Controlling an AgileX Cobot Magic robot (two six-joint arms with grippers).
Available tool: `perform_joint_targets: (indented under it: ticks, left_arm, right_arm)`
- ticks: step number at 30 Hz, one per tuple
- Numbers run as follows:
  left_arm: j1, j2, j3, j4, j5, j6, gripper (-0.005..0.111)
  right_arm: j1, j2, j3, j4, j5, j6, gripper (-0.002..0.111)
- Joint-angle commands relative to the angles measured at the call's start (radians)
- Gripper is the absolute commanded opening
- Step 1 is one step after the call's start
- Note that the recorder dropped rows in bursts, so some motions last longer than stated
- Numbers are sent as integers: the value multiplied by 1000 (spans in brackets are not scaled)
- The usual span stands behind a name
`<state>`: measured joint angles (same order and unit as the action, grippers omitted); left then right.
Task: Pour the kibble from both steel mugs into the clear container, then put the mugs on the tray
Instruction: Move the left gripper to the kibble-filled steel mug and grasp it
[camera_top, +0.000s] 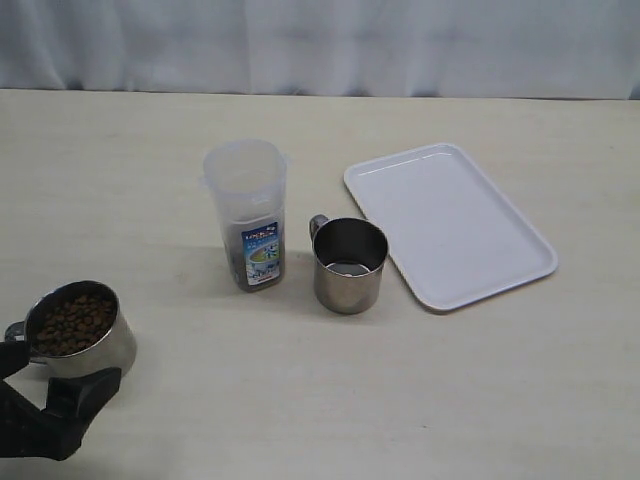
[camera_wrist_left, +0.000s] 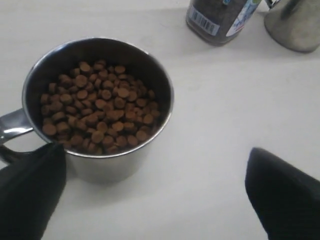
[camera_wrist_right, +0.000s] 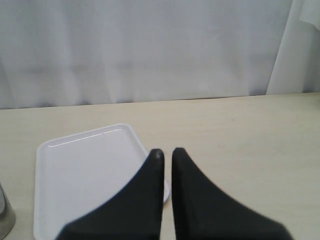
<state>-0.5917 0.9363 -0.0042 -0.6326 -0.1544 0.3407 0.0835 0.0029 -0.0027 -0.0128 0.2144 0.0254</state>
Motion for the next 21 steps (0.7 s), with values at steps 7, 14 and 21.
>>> perform_joint_targets:
  ticks: [7,14,21]
  left_arm:
    - [0,221,-1,-3,-202,31,81]
    - [0,234,-1,-5,-299,51,81]
    - [0,234,-1,25,-279,41,81]
  right_arm:
    - [1,-3,3,-2,0,-6,5]
    - [1,-3,3,-2,0,-6,5]
    - [1,-3,3,-2,0,-6,5]
